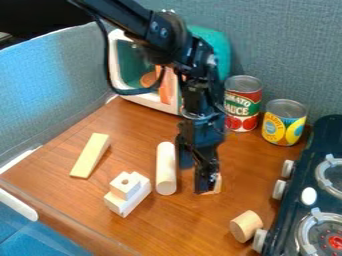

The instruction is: Put the cube on top of cube with hole

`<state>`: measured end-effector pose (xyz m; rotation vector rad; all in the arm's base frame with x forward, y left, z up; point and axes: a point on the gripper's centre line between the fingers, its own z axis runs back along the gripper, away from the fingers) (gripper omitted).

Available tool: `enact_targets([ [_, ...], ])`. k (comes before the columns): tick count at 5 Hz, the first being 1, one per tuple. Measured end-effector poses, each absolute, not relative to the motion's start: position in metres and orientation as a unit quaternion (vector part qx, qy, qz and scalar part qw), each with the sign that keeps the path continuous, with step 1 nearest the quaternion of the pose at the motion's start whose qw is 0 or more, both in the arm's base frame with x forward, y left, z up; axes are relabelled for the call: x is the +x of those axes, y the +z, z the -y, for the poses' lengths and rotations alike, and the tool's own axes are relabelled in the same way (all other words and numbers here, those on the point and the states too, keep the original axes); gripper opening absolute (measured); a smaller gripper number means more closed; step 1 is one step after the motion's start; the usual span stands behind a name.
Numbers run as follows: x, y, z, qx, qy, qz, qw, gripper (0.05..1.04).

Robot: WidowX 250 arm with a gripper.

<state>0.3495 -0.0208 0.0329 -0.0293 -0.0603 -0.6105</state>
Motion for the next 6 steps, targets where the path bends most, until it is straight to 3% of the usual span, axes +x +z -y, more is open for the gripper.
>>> enact_targets([
  [1,0.359,0.036,0.023,-0.033,-0.302,0.055,0.951,0.999],
  [2,0.362,0.02,0.022,-0.032,-0.304,0.045,0.951,0.999],
  [4,0.364,0.02,0.031,-0.019,-0.319,0.052,0.946,0.95],
  [6,0.362,0.013,0.034,-0.033,-0.308,0.045,0.95,0.359],
])
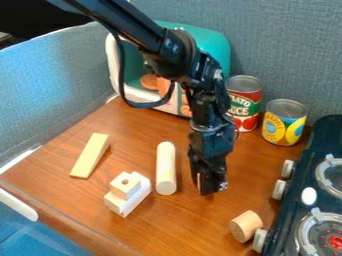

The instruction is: Put the cube on top of cube with hole

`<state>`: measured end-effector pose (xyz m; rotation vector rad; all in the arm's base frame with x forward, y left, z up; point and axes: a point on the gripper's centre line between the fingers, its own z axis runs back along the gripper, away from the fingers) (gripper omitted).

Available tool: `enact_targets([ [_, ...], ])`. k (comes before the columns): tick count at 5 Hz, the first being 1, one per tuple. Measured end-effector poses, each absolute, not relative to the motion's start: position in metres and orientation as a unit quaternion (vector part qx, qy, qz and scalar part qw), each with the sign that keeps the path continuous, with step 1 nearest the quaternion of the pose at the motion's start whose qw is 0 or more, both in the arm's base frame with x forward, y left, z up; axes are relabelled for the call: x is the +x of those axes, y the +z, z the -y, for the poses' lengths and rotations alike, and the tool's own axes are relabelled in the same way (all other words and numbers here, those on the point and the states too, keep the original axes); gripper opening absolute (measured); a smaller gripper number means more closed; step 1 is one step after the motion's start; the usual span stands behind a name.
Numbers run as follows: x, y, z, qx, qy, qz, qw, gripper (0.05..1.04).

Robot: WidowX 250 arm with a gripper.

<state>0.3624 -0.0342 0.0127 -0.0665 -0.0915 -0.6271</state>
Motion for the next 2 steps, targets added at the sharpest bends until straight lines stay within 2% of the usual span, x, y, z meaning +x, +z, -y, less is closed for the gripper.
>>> enact_targets([
  [1,0.36,0.012,0.029,-0.052,-0.274,0.044,0.959,0.31],
  [2,0.349,0.04,0.009,-0.067,-0.147,0.059,0.985,0.31],
])
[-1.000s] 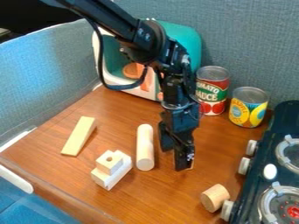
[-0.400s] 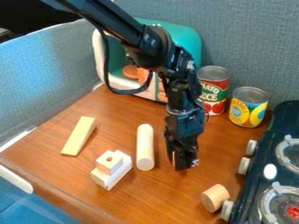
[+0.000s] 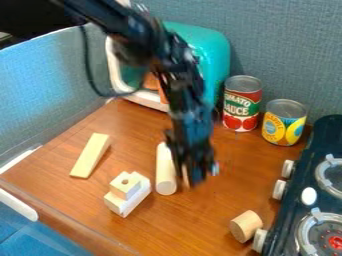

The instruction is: Put the cube on top of cube with hole

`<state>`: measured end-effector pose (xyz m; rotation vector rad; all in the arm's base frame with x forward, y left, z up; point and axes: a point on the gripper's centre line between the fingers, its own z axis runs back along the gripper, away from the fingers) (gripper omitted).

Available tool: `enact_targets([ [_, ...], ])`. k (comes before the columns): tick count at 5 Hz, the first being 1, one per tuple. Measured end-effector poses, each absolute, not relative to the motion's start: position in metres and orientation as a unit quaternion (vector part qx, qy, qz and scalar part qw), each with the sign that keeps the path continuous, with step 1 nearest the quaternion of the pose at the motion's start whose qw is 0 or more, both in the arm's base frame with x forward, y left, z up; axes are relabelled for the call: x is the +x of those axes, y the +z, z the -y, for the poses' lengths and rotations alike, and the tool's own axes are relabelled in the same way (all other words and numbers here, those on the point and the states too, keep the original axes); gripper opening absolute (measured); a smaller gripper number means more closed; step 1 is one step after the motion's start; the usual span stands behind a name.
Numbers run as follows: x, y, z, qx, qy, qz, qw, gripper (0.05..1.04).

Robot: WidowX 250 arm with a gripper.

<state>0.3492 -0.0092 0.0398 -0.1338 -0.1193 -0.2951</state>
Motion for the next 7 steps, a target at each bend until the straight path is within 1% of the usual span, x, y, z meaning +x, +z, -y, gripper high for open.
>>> enact_targets([
  [1,0.337,0.073,-0.002,-0.038,-0.042,0.052,0.997,0.31],
  [2,0.325,0.089,-0.008,-0.039,-0.008,0.053,0.998,0.31],
  [3,0.313,0.093,-0.017,-0.019,0.001,0.04,0.999,0.31],
  [4,0.291,0.089,-0.03,0.05,-0.022,0.002,0.998,0.31],
  [5,0.272,0.081,-0.043,0.051,-0.01,-0.038,0.998,0.31],
  [6,0.263,0.078,-0.044,0.042,-0.019,-0.041,0.998,0.31],
  [7,0.264,0.077,-0.052,0.038,-0.006,-0.034,0.999,0.31],
])
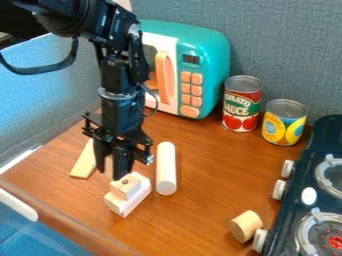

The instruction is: Put the cube on top of cube with hole

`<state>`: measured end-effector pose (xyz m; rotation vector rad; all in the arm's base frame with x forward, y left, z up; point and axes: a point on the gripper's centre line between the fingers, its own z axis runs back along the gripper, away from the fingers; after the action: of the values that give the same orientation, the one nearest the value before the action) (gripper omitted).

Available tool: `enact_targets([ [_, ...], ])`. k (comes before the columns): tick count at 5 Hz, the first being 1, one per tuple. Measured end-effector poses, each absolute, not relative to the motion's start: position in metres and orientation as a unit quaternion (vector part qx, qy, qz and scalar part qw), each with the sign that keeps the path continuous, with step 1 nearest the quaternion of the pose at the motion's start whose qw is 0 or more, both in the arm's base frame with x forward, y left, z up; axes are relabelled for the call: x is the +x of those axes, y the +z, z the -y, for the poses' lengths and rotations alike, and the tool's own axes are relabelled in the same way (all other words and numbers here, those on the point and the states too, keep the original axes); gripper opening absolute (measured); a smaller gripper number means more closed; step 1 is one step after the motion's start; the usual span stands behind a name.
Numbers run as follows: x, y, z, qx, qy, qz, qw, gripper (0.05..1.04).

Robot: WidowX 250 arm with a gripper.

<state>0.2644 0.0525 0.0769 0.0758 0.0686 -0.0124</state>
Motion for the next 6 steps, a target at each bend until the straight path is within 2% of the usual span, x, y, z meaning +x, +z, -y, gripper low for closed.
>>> enact_targets([
  [2,0.269,0.06,-0.055,0.031,-0.009,-0.04,0.999,0.31],
  [4,0.274,0.055,-0.055,0.027,-0.013,-0.041,0.999,0.31],
  [5,0.275,0.056,-0.054,0.027,-0.011,-0.039,0.999,0.352],
  [6,0.272,0.052,-0.055,0.03,0.0,-0.05,0.998,0.653],
])
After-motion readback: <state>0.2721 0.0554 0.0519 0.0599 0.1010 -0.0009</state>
